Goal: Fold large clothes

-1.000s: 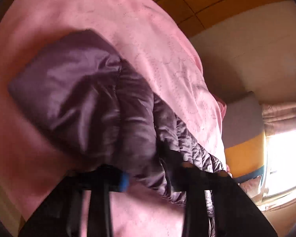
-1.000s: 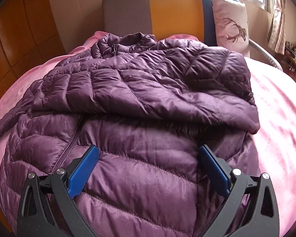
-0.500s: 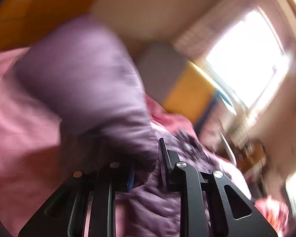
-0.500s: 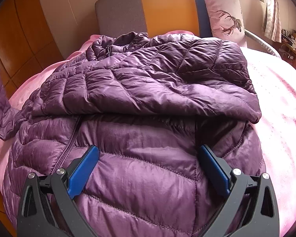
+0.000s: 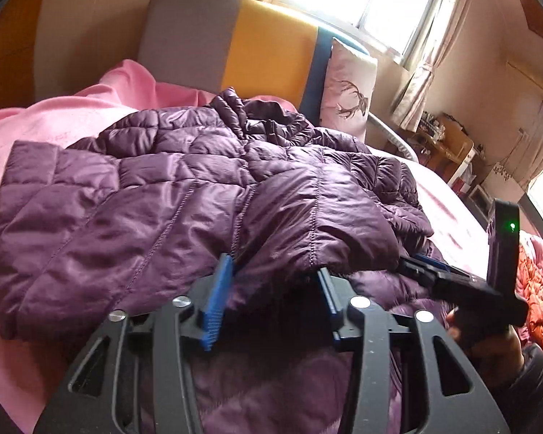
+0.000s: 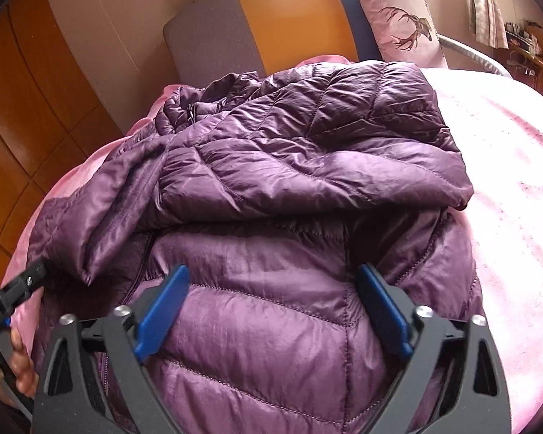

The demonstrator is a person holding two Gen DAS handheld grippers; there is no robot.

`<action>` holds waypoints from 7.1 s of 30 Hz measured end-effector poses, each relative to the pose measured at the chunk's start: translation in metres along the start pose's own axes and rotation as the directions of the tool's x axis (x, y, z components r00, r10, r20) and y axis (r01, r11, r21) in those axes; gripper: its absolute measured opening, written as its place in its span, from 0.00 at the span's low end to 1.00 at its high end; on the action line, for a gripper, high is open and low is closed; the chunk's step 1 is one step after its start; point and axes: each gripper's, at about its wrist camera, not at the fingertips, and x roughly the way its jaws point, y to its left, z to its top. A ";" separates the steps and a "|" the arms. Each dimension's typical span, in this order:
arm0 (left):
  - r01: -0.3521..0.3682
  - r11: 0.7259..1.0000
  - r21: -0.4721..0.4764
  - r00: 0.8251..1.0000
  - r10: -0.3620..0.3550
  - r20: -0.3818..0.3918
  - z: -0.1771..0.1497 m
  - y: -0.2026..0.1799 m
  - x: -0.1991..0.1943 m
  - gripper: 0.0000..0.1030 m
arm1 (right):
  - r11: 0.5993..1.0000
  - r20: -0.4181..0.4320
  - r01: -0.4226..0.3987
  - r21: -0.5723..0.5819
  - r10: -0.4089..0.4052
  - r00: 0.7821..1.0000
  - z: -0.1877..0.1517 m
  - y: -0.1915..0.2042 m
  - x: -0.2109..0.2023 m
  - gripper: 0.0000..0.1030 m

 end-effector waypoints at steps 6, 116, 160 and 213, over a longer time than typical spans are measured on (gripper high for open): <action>0.010 0.998 -0.061 0.999 -0.007 0.040 -0.017 0.012 -0.025 0.60 | 0.981 0.063 -0.176 0.086 0.171 0.983 0.015 0.010 -0.031 0.75; -0.311 0.949 -0.054 0.950 0.312 -0.001 0.053 0.059 0.025 0.87 | 0.983 -0.008 0.134 -0.127 -0.136 0.991 0.084 -0.014 0.046 0.72; -0.356 0.935 0.007 0.934 0.356 -0.018 0.009 0.022 -0.016 0.95 | 0.967 -0.018 0.203 -0.153 -0.209 0.978 0.043 -0.028 -0.004 0.98; 0.054 0.987 -0.150 0.947 -0.099 -0.306 -0.163 0.034 -0.153 0.13 | 0.974 -0.290 -0.177 -0.142 0.130 0.948 -0.140 -0.060 -0.175 0.16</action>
